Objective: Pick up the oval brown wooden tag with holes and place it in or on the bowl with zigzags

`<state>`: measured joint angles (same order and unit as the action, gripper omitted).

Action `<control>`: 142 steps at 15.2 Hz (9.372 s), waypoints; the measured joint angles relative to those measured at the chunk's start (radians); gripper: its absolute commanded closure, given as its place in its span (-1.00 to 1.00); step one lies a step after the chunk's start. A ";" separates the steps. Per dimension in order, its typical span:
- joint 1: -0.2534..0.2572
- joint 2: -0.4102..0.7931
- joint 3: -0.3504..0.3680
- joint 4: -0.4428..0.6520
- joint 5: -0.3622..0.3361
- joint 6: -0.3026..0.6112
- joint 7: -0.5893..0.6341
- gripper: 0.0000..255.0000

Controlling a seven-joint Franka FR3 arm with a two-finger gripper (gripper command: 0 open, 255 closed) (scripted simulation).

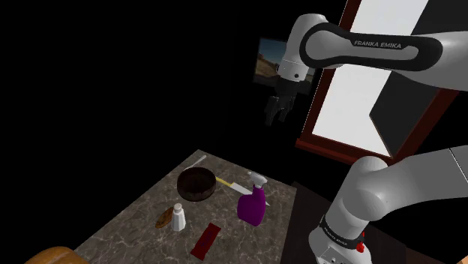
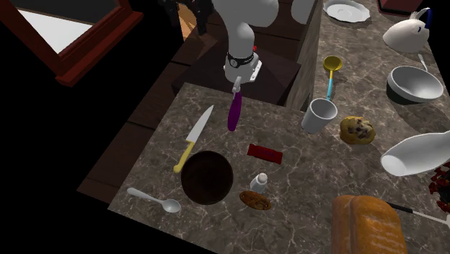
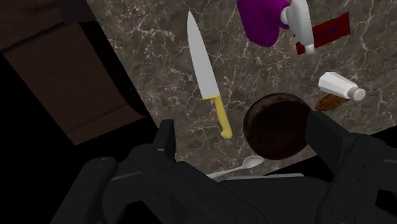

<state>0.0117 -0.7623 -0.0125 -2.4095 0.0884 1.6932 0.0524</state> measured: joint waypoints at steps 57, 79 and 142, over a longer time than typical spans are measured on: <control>0.170 1.492 0.464 0.739 -0.356 0.433 1.820 1.00; 0.147 1.392 0.497 0.748 -0.315 0.329 1.805 1.00; -0.098 1.184 0.460 0.620 -0.254 0.266 1.519 -1.00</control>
<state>-0.0867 0.4217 0.4478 -1.7892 -0.1654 1.9593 1.5713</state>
